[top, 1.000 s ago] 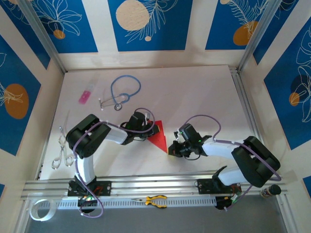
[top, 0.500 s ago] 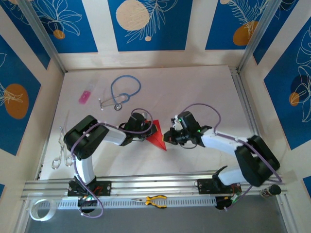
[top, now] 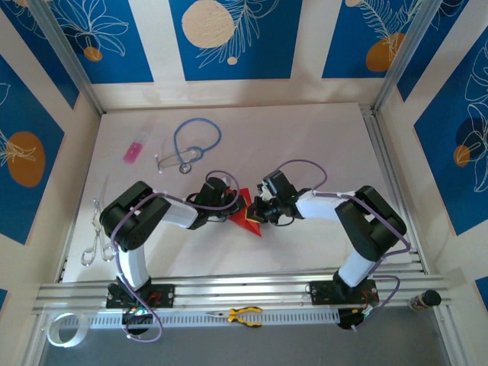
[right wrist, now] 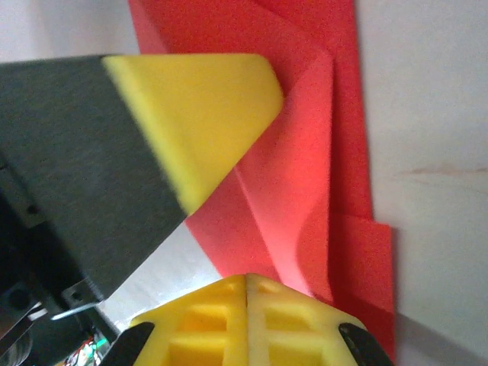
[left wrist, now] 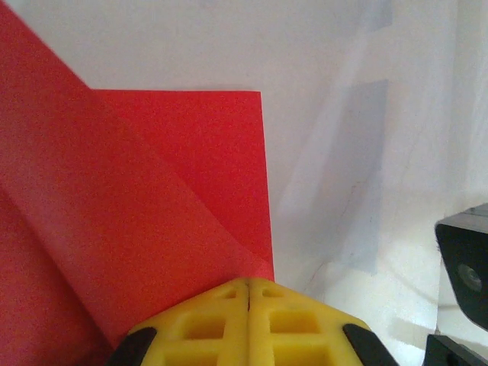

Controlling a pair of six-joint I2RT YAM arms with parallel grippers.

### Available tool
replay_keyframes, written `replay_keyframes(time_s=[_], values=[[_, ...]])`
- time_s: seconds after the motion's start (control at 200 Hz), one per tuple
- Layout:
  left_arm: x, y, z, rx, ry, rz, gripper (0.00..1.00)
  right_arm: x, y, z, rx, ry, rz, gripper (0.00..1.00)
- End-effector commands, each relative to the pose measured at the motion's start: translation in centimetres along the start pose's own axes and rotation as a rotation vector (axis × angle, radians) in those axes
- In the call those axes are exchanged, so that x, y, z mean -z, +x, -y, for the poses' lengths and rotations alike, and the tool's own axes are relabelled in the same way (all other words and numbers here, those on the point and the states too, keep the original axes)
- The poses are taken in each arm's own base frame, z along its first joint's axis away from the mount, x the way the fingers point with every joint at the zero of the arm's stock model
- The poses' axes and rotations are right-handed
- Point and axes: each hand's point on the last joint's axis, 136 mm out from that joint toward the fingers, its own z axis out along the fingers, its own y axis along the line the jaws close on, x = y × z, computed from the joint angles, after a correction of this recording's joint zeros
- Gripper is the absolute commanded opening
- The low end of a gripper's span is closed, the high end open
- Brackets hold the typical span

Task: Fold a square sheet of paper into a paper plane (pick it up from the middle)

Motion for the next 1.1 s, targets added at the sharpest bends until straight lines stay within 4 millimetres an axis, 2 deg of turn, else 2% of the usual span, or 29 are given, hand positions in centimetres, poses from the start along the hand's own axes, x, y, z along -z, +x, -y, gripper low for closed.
replay_keyframes(time_s=[0.0, 0.155, 0.305, 0.44, 0.57, 0.695, 0.895, 1.096], values=[[0.3, 1.4, -3.8, 0.032, -0.127, -0.028, 0.02, -0.5, 0.3, 1.8, -0.019, 0.076, -0.014, 0.0], [0.4, 1.1, -2.6, -0.003, -0.095, -0.03, 0.03, -1.2, 1.9, 4.0, -0.06, 0.111, -0.056, 0.0], [1.0, 0.5, 0.0, -0.069, -0.027, -0.03, 0.09, -1.4, 2.9, 5.6, -0.081, 0.137, -0.08, 0.0], [2.0, 0.4, 1.9, -0.13, 0.009, -0.047, 0.11, -1.2, 2.7, 5.6, -0.073, 0.123, -0.088, 0.0], [2.5, 1.4, 2.2, -0.148, 0.006, -0.104, 0.1, -1.0, 2.4, 5.4, -0.072, 0.111, -0.082, 0.0], [1.8, 2.9, 2.5, -0.143, 0.049, -0.195, 0.08, -1.1, 2.2, 5.4, -0.074, 0.104, -0.08, 0.0], [0.6, 3.8, -0.4, -0.099, -0.036, -0.226, 0.07, -1.3, 2.4, 5.8, -0.08, 0.115, -0.085, 0.0], [0.9, 2.3, -2.9, -0.11, -0.173, -0.18, 0.06, -1.3, 3.1, 6.7, -0.077, 0.147, -0.102, 0.0]])
